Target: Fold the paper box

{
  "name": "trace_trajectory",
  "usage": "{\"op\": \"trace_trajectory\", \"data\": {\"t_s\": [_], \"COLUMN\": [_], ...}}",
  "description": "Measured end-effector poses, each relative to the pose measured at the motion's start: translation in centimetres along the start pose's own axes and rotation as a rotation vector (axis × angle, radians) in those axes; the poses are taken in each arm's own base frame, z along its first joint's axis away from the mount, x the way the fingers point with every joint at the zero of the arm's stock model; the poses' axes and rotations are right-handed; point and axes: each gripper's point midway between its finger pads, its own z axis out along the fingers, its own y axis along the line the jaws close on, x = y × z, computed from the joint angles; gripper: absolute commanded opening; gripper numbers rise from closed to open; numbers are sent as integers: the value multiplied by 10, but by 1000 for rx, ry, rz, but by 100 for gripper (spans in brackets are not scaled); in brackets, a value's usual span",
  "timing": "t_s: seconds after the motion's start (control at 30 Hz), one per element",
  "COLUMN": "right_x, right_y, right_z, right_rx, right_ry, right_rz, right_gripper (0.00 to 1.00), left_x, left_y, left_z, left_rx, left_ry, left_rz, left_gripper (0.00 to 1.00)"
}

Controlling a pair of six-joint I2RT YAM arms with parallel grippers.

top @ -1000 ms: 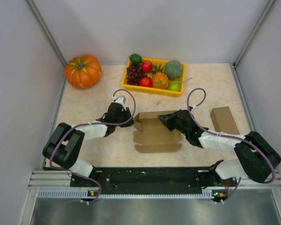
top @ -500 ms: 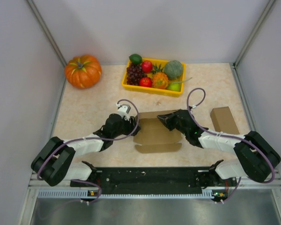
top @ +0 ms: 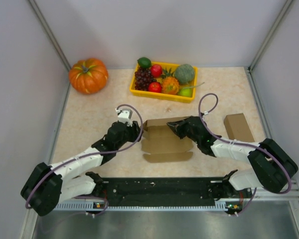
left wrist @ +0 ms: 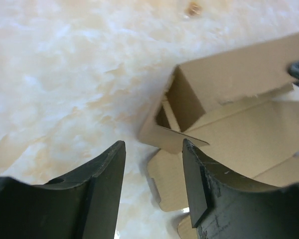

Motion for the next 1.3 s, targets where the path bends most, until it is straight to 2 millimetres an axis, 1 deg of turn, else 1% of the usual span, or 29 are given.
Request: {"op": "trace_trajectory", "data": {"t_s": [0.07,0.17,0.23,0.37,0.5,0.6,0.73,0.83,0.9,0.93,1.0,1.07,1.13,1.2,1.23,1.3], "right_x": [0,-1,-1,-3,-2,-2,-3,-3,-2,-2,-2,-2,-2,-2,-2,-2], "right_y": [0,0,0,1,1,1,-1,0,0,1,1,1,1,0,0,0], "right_z": [1,1,1,1,1,2,4,4,4,4,4,4,4,4,4,4], "right_rx": [-2,-2,-3,-4,-6,-8,-3,-6,-7,-8,-8,-8,-8,-7,-7,-5], "right_ry": [3,5,8,7,12,11,11,14,15,15,15,15,16,16,16,15], "right_rz": [2,5,7,9,9,10,11,12,17,19,21,20,21,23,24,27], "right_gripper": [0,0,0,0,0,0,0,0,0,0,0,0,0,0,0,0], "left_x": [-8,-11,-6,10,19,14,1,-4,-6,-6,-5,-5,-4,-4,-4,-5], "left_y": [11,24,31,35,26,12,-10,-21,-25,-27,-29,-29,-28,-26,-26,-25], "left_z": [-6,-4,2,17,24,28,33,34,34,35,36,37,38,39,39,41], "left_rx": [-70,-137,-162,-158,-67,19,145,207,227,232,234,218,191,150,135,86], "left_ry": [-5,23,73,173,221,200,126,86,68,63,54,41,25,6,-2,-24], "left_rz": [-30,-17,19,106,193,237,284,308,314,319,324,330,339,348,348,352], "left_gripper": [58,61,62,61,61,60,50,43,42,42,38,31,30,26,28,33]}}
